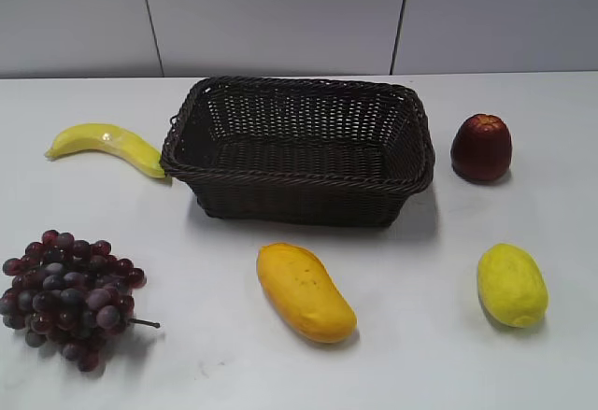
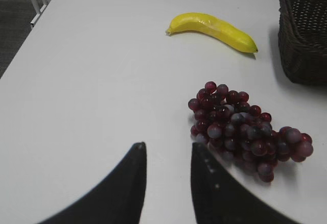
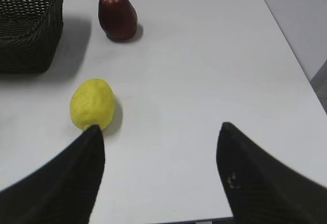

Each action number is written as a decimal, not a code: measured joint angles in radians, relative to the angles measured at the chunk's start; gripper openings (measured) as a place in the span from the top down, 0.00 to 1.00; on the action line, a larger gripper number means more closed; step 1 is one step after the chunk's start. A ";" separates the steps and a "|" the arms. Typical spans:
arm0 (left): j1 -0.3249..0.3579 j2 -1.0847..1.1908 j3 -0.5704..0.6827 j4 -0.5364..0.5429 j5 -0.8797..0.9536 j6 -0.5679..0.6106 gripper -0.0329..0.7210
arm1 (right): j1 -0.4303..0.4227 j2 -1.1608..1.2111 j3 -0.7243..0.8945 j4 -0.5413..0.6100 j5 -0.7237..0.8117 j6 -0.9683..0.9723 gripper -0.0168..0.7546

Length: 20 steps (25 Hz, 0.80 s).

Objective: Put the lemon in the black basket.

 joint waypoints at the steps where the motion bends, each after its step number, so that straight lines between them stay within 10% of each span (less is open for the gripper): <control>1: 0.000 0.000 0.000 0.000 0.000 0.000 0.64 | 0.000 0.000 0.000 0.000 -0.001 0.000 0.26; 20: 0.000 0.000 0.000 0.000 0.000 0.000 0.64 | 0.000 0.014 -0.013 0.020 -0.062 0.050 0.26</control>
